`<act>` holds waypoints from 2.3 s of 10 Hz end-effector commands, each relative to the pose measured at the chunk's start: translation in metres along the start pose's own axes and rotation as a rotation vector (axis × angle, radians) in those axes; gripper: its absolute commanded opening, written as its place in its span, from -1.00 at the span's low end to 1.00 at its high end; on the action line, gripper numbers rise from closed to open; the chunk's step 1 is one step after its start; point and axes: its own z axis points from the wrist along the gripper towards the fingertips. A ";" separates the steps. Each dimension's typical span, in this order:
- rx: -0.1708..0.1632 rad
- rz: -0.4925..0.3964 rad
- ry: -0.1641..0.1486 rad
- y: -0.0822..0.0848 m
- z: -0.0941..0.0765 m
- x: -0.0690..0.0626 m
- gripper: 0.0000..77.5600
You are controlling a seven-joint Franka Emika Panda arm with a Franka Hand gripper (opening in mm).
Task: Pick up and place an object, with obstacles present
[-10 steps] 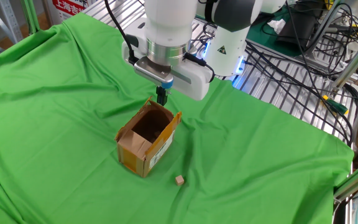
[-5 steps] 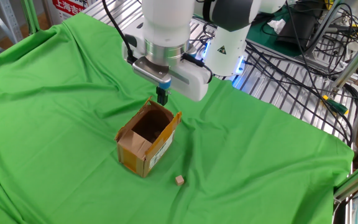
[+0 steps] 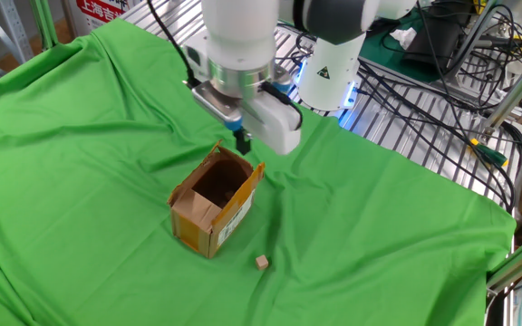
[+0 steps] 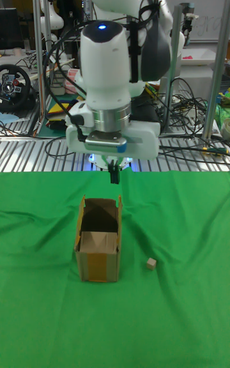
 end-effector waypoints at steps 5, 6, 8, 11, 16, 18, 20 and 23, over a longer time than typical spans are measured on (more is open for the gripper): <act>-0.036 0.105 0.009 0.054 -0.012 0.019 -1.00; -0.048 0.111 -0.028 0.058 0.000 0.010 -1.00; -0.048 0.127 -0.045 0.062 0.007 0.000 -1.00; -0.049 0.136 -0.067 0.063 0.005 -0.001 -1.00; -0.034 0.154 -0.105 0.063 0.006 -0.001 -1.00; -0.056 0.126 -0.095 0.063 0.006 -0.001 -1.00; -0.071 0.141 -0.098 0.063 0.006 -0.001 -1.00; -0.094 0.163 -0.083 0.063 0.006 -0.001 -1.00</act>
